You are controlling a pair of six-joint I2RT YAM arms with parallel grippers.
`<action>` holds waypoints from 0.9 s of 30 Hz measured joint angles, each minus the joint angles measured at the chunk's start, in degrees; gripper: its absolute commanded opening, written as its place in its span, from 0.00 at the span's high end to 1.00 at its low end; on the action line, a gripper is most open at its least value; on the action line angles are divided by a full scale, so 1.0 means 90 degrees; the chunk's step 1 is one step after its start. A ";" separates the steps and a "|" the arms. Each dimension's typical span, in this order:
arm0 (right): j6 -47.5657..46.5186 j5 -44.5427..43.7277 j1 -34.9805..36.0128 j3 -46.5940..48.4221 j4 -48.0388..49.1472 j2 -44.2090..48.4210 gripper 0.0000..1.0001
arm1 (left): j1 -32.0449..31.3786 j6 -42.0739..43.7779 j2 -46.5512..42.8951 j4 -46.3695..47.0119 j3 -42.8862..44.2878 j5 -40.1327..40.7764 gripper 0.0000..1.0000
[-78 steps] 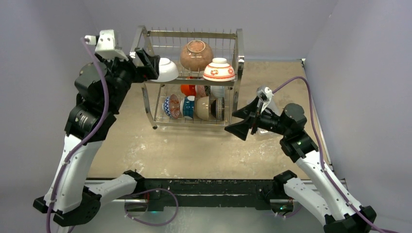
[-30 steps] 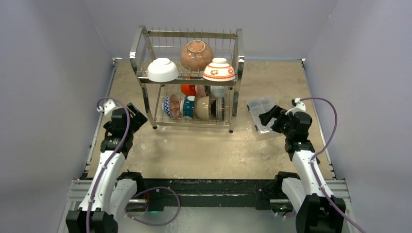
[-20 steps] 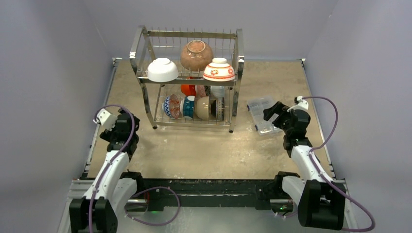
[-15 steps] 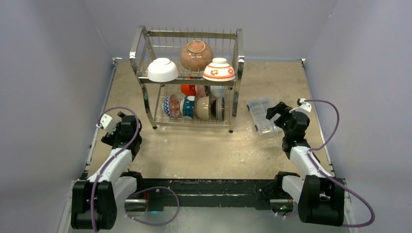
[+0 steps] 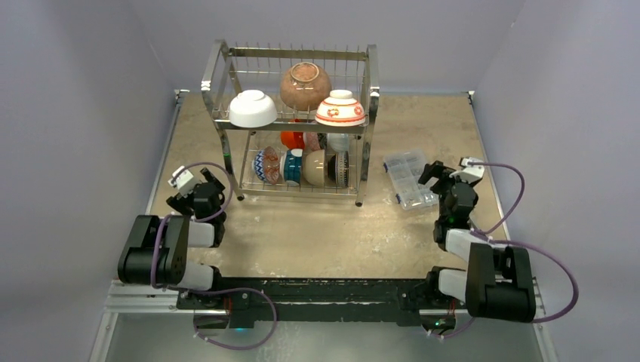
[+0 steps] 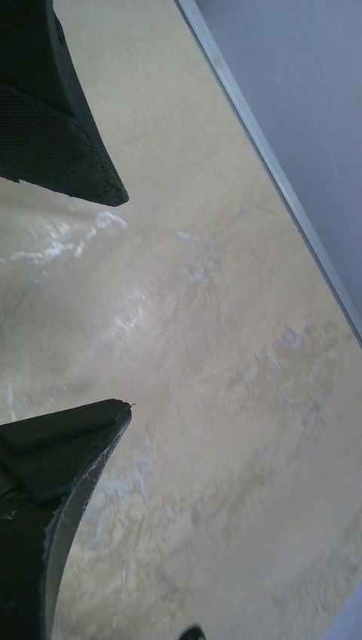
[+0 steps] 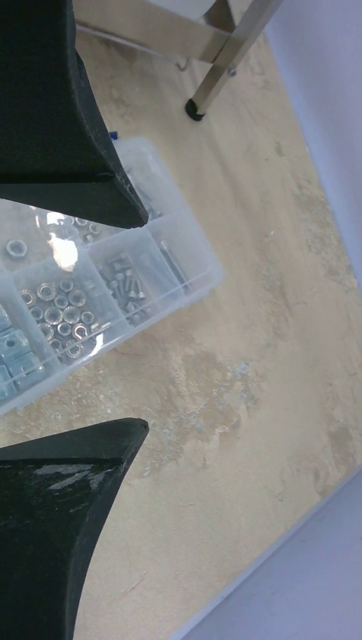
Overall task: Load the bowls into the dish rack
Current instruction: Reset both arms
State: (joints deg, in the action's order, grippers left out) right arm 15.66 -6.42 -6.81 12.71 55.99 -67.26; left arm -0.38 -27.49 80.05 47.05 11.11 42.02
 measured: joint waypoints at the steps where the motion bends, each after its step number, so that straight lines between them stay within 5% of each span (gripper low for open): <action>1: -0.0092 0.0044 0.0000 -0.0073 0.0202 -0.0136 0.03 | 0.0000 0.0226 0.0197 0.0602 -0.0039 -0.0138 0.01; 15: -0.0678 0.0539 0.0000 -0.0090 0.2773 -0.1807 0.01 | 0.0085 0.2038 0.1462 0.3194 -0.0109 -0.1928 0.02; 27: -0.0952 0.0833 0.0138 -0.0420 0.3322 -0.2482 0.01 | -0.0121 0.2664 0.1581 0.2735 0.0459 -0.2669 0.01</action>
State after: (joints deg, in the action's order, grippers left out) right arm 7.09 1.08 -5.56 8.93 85.89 -89.60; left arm -1.48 -3.51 94.28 71.66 15.25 18.00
